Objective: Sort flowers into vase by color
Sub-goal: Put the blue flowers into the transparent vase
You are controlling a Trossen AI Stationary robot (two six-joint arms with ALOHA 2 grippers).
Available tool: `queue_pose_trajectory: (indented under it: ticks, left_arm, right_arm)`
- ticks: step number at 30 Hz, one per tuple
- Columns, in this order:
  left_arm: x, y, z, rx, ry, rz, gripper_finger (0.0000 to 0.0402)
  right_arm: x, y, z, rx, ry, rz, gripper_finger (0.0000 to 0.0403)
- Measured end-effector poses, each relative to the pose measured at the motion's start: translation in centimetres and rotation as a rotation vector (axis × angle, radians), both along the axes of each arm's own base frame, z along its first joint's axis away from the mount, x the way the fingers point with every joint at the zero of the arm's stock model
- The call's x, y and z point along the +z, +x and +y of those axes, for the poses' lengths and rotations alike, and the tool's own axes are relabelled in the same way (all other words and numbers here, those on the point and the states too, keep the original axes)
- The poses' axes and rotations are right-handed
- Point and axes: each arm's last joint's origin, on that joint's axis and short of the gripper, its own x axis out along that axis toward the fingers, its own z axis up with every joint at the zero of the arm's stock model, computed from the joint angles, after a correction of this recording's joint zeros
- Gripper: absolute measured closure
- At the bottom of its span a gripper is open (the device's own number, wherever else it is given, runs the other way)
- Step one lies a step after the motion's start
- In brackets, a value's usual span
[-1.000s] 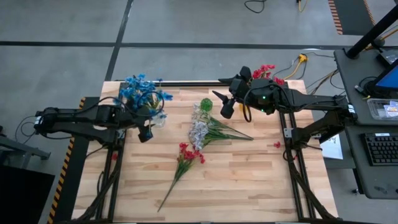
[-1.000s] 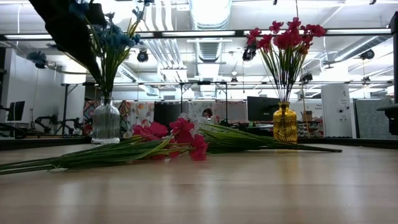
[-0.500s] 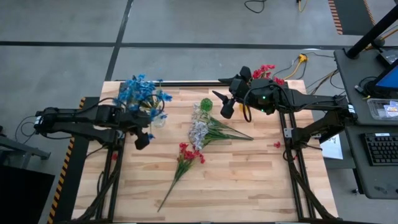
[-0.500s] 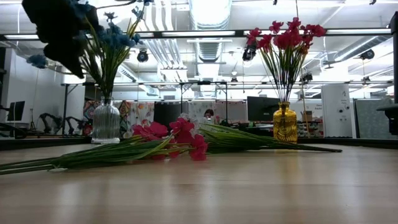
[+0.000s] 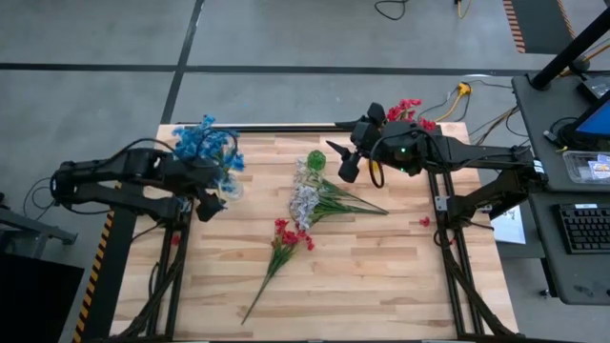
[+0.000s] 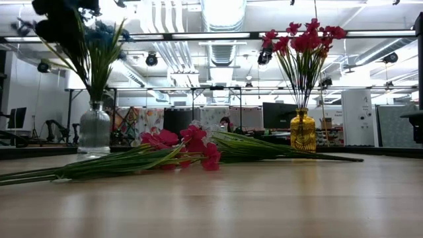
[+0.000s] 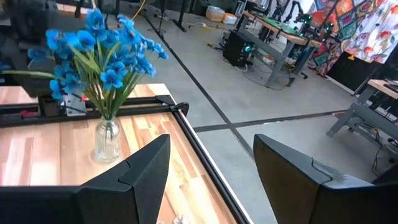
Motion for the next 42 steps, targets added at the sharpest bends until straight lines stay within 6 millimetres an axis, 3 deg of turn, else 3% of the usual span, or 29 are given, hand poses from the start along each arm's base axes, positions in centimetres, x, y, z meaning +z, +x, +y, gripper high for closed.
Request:
queue_pose_trajectory:
  ticks: [6,20,42]
  left_arm:
    - [0.7,-0.1,0.0,-0.001,0.001,-0.024,0.0144]
    - [-1.0,0.7,-0.3,-0.062,-0.084,0.066,0.0144]
    - [-1.6,1.3,-0.5,-0.137,-0.077,0.128,0.0144]
  right_arm:
    - [-0.2,0.0,0.0,0.000,0.000,0.017,0.0179]
    - [-0.2,0.0,0.0,0.001,-0.002,0.019,0.0179]
    - [-0.2,0.0,0.0,0.001,-0.002,0.026,0.0179]
